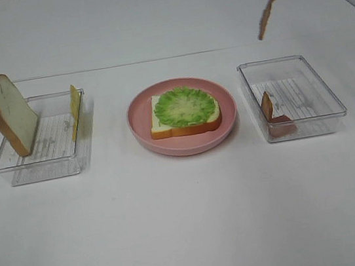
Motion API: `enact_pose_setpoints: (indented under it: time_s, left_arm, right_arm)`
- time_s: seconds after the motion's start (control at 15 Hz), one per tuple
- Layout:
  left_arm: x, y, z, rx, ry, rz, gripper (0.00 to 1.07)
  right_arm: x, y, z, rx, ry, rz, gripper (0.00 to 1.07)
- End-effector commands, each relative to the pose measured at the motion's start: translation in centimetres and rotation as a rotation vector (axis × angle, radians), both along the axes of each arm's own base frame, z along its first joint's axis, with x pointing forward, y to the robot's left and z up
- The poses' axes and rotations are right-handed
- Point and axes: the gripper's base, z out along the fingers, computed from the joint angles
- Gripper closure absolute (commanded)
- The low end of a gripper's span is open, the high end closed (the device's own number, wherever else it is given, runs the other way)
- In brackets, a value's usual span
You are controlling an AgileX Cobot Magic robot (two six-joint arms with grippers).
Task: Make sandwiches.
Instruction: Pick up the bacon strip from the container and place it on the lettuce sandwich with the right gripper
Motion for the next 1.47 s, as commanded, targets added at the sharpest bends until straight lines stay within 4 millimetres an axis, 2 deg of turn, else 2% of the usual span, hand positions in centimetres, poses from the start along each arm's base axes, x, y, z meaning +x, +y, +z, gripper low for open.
enact_pose_setpoints:
  time_s: [0.07,0.13,0.33,0.4,0.53,0.6,0.67,0.73,0.93,1.0,1.13,1.33,1.47]
  left_arm:
    - [-0.2,0.0,0.0,-0.003,-0.021,0.0,0.06]
    - [-0.2,0.0,0.0,-0.003,-0.021,0.0,0.06]
    - [-0.2,0.0,0.0,-0.003,-0.021,0.0,0.06]
    - [-0.2,0.0,0.0,-0.003,-0.021,0.0,0.06]
    - [-0.2,0.0,0.0,-0.003,-0.021,0.0,0.06]
    - [-0.2,0.0,0.0,-0.003,-0.021,0.0,0.06]
    - [-0.2,0.0,0.0,-0.003,-0.021,0.0,0.06]
    - [-0.2,0.0,0.0,-0.003,-0.021,0.0,0.06]
    - [-0.2,0.0,0.0,-0.003,-0.021,0.0,0.06]
    - [-0.2,0.0,0.0,-0.003,-0.021,0.0,0.06]
    - [-0.2,0.0,0.0,-0.003,-0.021,0.0,0.06]
    - [-0.2,0.0,0.0,-0.003,-0.021,0.0,0.06]
    - [-0.2,0.0,0.0,-0.003,-0.021,0.0,0.06]
  right_arm:
    - [0.8,3.4,-0.8,0.09,-0.023,0.06,1.07]
    - [1.8,7.7,-2.3,0.096,0.005,0.155,1.07]
    - [3.5,11.5,-3.7,0.112,0.034,0.221,1.07]
    - [5.1,14.0,-5.3,0.135,0.073,0.262,1.07]
    - [6.3,15.2,-6.9,0.149,0.117,0.284,1.07]
    - [7.0,15.9,-8.4,0.156,0.157,0.289,1.07]
    - [7.3,16.0,-9.0,0.156,0.168,0.292,1.07]
    - [8.0,16.5,-10.8,0.155,0.213,0.308,1.07]
    - [8.2,16.3,-13.1,0.121,0.265,0.311,1.07]
    - [8.1,16.0,-14.0,0.06,0.294,0.321,1.07]
    - [8.1,15.3,-14.4,-0.025,0.3,0.317,1.07]
    - [8.6,13.6,-14.5,-0.241,0.285,0.263,1.07]
    - [8.7,13.2,-14.6,-0.295,0.28,0.247,1.07]
